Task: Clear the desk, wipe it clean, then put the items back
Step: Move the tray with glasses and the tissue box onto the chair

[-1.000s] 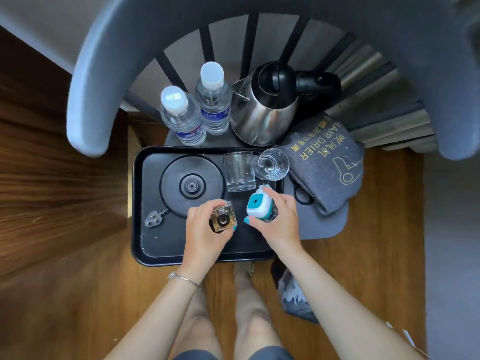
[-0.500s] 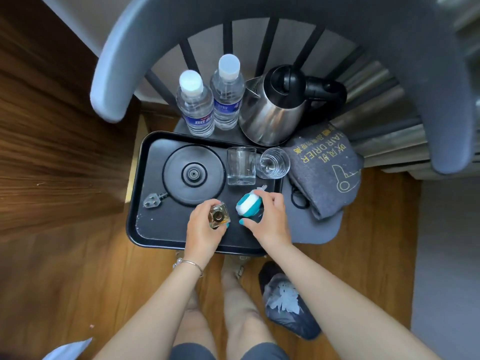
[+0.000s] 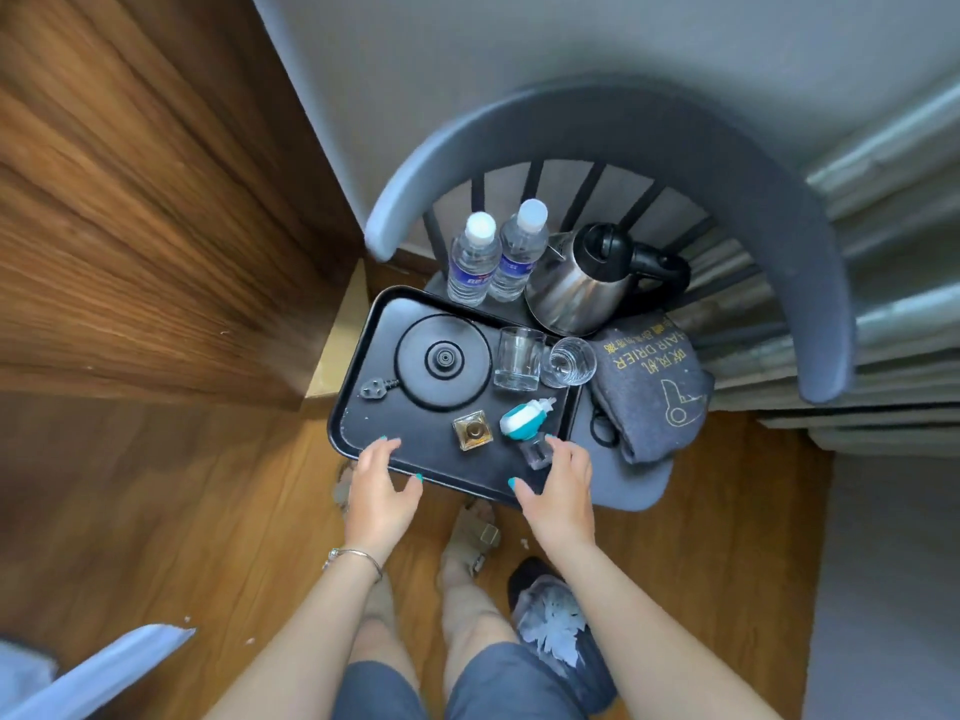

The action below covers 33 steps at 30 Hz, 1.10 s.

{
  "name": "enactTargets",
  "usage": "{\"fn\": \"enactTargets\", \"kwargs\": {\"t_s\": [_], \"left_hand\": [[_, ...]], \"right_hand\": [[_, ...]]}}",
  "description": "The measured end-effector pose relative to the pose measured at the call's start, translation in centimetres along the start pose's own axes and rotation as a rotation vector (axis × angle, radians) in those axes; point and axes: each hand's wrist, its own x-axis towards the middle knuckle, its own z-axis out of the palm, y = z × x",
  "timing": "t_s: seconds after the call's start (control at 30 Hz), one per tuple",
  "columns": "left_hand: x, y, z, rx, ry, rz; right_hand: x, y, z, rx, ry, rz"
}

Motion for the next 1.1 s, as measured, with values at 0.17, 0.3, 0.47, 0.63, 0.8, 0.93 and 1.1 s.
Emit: {"fn": "enactTargets", "kwargs": {"t_s": [0.17,0.3,0.47,0.63,0.8,0.93,1.1], "left_hand": [[-2.4,1.4,-6.9,0.000,0.042,-0.065],[-4.8,2.5,-11.7,-0.017,0.042,-0.085],[-7.2,1.4,-17.9,0.030,0.026,-0.023],[-11.2,-2.2,-24.0,0.058,0.010,-0.001],[-15.0,-8.1,-29.6,-0.018,0.084,-0.068],[-17.2,-12.1,-34.8,-0.045,0.185,-0.083],[-18.8,-15.0,-41.7,-0.031,0.313,-0.093]], "right_hand": [[-3.4,-6.4,-1.8,-0.151,-0.122,-0.208],[-5.4,-12.3,-2.9,-0.195,-0.200,-0.302],[-7.5,-19.0,-2.8,-0.274,-0.390,-0.361],[-13.2,-22.8,-0.3,-0.301,-0.397,-0.398],[-19.4,-27.0,4.9,-0.357,-0.423,-0.475],[-23.8,-31.5,8.9,-0.335,-0.416,-0.563],[-28.1,-38.9,11.8,-0.288,-0.423,-0.707]]}}
